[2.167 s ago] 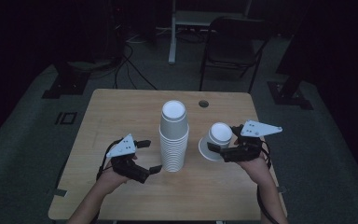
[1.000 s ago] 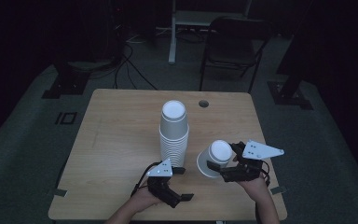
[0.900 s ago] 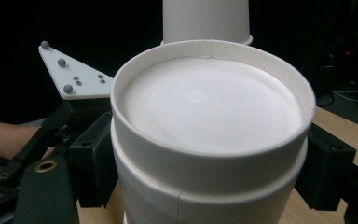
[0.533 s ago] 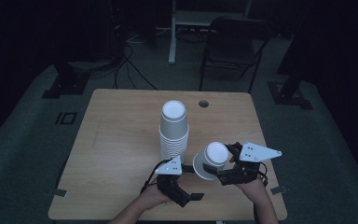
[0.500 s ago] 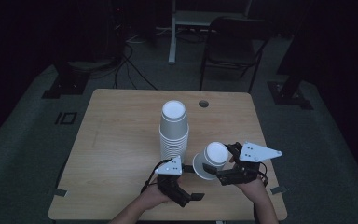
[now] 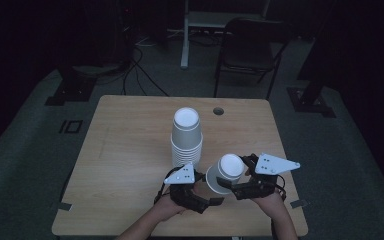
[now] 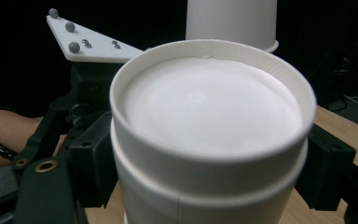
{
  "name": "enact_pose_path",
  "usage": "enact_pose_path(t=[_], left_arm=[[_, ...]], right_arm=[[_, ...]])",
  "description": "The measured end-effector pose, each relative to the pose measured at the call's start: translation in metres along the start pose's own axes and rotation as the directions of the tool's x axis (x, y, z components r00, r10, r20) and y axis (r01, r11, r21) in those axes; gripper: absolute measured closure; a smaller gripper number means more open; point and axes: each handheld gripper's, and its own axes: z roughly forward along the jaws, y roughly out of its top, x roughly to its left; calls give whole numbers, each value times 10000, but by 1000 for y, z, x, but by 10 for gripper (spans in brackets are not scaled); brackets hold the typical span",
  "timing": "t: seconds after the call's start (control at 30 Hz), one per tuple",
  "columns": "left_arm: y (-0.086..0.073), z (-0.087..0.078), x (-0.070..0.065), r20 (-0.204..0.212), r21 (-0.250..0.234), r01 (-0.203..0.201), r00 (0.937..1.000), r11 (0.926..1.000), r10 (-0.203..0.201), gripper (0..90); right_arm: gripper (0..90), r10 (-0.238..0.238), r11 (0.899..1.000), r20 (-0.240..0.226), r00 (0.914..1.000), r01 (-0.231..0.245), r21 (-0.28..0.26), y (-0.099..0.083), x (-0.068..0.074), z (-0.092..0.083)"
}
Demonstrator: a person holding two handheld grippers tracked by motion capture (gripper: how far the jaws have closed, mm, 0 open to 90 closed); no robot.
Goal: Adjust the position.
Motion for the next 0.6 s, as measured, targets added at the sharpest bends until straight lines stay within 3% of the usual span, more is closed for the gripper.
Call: enact_pose_path(t=[0.23, 0.33, 0.4, 0.6], left_arm=[[4, -2, 2, 308, -398, 180, 9994, 9990, -168, 395], [5, -5, 2, 267, -708, -90, 9996, 9975, 109, 497], [5, -8, 3, 590, -1023, -127, 9981, 9947, 188, 559], [6, -11, 1, 1106, -1127, -701, 9904, 9912, 826, 708]], right_arm=[[210, 33, 9998, -160, 9999, -36, -196, 2, 0, -3], [209, -3, 9996, -222, 9998, -4, -286, 3, 0, -4], [209, -35, 9995, -296, 9996, 26, -326, 4, 1, -6], [209, -67, 9989, -561, 9984, 40, -474, 7, 2, -8]])
